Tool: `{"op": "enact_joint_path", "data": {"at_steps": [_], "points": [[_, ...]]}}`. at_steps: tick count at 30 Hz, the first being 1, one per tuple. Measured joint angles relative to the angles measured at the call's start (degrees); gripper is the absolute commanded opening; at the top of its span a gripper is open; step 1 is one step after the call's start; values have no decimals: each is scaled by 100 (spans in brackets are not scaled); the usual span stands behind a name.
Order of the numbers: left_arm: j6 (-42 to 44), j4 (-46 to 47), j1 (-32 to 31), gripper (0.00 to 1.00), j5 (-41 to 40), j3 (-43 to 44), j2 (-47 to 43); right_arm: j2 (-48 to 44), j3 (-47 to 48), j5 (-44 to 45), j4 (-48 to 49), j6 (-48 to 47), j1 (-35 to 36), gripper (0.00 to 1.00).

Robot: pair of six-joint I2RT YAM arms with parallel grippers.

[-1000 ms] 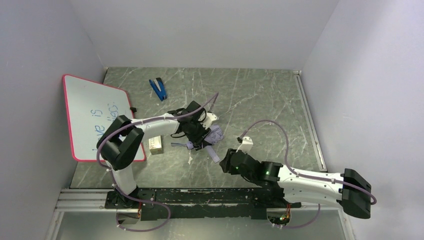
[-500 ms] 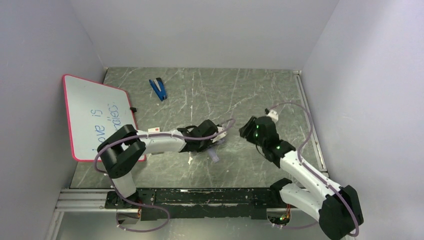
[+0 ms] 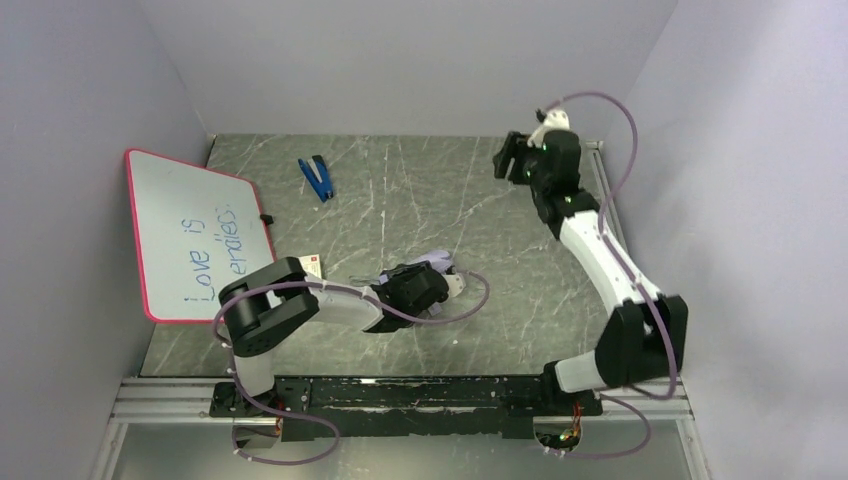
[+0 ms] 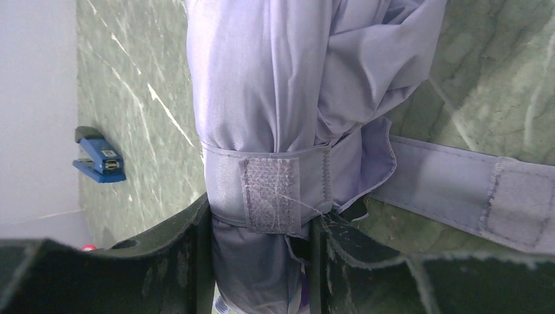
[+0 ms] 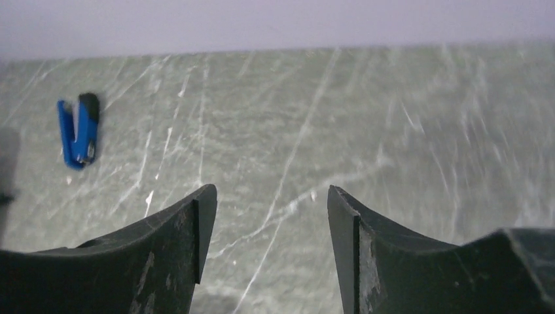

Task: Put away the umbrella

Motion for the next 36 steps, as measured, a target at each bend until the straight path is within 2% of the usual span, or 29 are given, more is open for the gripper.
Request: {"op": "enact_joint_path", "data": {"at_steps": [5,8,12,17,22,28,36], "points": [[527,546,-57,5,-168,-144,111,1207,1329,-1937,-522,-1598,-98,66],[868,828,-57,5,-236,-162,225,1720,1517,-3228,-1032,-2647,-74,66],[1342,1318,-59,5,-315,-256,361,2092,1478,-4107,-1803,-4057,-15,67],[1934,2055,-87,5,-470,-393,586,2361,1685,-4529,-3001,-5803,247,69],[2424,2671,-101,5,-562,-468,807,2752,2284,-4686,-3939,-6970,654,71],[2684,3021,-122,5,-584,-562,883,2992,2321,-4684,-4461,-7689,1084,72],[2758,3134,-125,5,-584,-595,903,3193,2326,-4513,-4756,-8120,1268,72]]}}
